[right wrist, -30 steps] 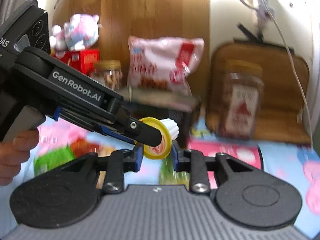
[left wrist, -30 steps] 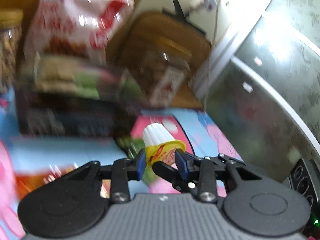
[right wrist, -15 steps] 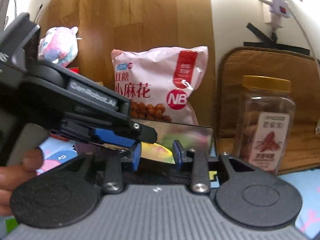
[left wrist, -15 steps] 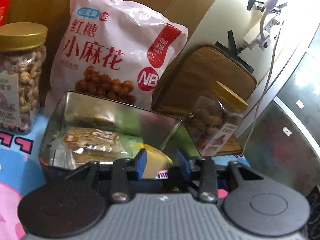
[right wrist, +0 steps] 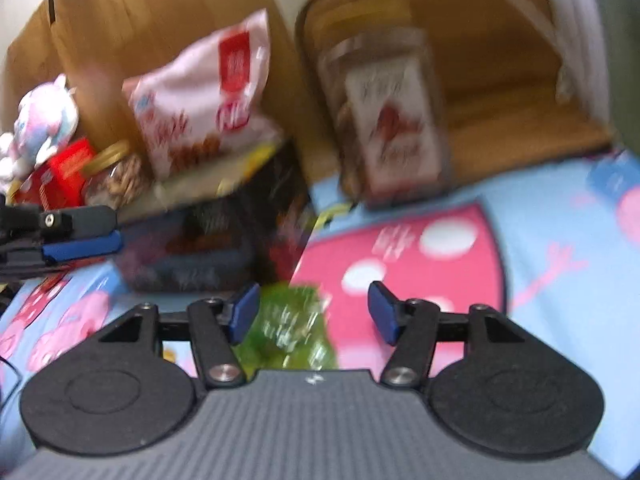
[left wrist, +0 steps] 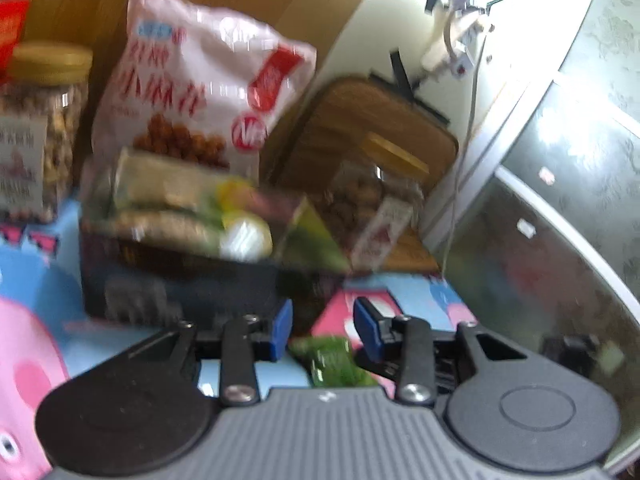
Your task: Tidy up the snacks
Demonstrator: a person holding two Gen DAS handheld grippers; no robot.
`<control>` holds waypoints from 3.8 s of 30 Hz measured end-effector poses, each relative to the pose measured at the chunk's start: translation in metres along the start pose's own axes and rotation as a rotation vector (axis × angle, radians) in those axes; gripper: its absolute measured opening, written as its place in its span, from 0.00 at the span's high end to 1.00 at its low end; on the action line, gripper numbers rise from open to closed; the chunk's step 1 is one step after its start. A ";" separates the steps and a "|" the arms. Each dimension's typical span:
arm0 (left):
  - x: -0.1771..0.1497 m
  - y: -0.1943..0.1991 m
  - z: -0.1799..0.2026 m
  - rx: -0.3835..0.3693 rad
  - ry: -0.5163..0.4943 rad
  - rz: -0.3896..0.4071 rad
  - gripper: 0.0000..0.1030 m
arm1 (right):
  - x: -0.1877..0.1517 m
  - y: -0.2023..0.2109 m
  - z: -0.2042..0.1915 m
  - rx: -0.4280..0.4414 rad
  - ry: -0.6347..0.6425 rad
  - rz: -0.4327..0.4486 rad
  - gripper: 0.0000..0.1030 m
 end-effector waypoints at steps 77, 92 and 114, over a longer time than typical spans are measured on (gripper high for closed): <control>-0.062 -0.016 -0.004 0.059 -0.004 -0.019 0.45 | -0.035 0.002 -0.048 0.036 0.316 -0.029 0.50; -0.062 -0.016 -0.004 0.059 -0.004 -0.019 0.45 | -0.035 0.002 -0.047 0.037 0.317 -0.027 0.50; -0.062 -0.015 -0.003 0.040 0.000 -0.010 0.43 | -0.034 0.005 -0.050 0.048 0.327 -0.010 0.50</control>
Point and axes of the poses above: each gripper's, at about its wrist camera, not at the fingertips, and y roughly against the way its jaws point, z to its right, x to its top, the point moved 5 cm from there along -y, roughly the way its jaws point, and after that the axes turned 15 degrees about -y, right-handed, at the moved point
